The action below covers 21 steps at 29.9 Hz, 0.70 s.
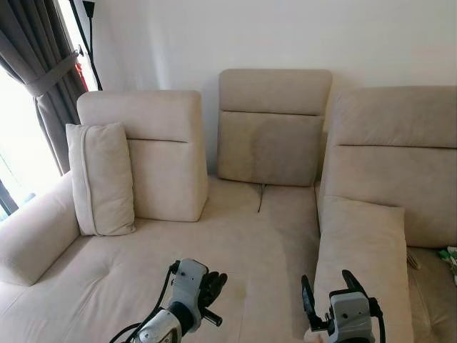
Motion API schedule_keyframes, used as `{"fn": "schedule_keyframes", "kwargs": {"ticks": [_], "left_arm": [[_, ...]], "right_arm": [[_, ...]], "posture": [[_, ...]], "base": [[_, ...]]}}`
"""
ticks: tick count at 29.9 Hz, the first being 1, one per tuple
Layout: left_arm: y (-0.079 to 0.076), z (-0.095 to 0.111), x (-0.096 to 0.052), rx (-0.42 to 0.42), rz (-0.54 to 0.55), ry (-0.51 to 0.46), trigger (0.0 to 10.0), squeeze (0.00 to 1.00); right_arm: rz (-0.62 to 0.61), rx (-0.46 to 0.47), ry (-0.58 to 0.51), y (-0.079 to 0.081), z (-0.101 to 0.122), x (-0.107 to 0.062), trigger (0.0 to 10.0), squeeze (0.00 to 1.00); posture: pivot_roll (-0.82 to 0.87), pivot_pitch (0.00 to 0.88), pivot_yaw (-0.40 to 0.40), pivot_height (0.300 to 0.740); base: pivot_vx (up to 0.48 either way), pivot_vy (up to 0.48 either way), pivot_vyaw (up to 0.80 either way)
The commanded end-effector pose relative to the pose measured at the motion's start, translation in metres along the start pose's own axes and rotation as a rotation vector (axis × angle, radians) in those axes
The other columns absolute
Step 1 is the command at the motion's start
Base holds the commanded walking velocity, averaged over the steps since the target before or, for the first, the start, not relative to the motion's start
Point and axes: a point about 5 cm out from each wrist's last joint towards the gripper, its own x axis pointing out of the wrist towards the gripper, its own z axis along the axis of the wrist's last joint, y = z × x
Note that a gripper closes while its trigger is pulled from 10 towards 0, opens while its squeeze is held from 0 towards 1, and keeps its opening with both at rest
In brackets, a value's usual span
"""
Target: Move the pillow to the sofa from floor
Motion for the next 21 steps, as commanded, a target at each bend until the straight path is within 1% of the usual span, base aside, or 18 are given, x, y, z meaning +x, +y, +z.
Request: {"fn": "schedule_keyframes", "kwargs": {"ticks": [1,3,21], "left_arm": [[0.001,0.0003,-0.003,-0.004,-0.001,-0.002,10.0,0.0],[0.0009,0.0002,-0.003,-0.003,-0.002,-0.002,10.0,0.0],[0.0002,0.0002,-0.0023,0.003,-0.006,0.002,10.0,0.0]], "right_arm": [[0.007,0.007,0.004,0.0039,-0.0022,-0.0007,10.0,0.0],[0.007,0.007,0.005,0.004,-0.0023,-0.0006,10.0,0.0],[0.007,0.009,0.003,0.0056,-0.003,0.0018,10.0,0.0]], "posture": [[-0.1,0.0,0.091,0.74],[-0.1,0.0,0.091,0.74],[-0.1,0.0,0.093,0.74]], "base": [[0.0,0.0,0.0],[0.0,0.0,0.0],[-0.295,0.0,0.0]]}}
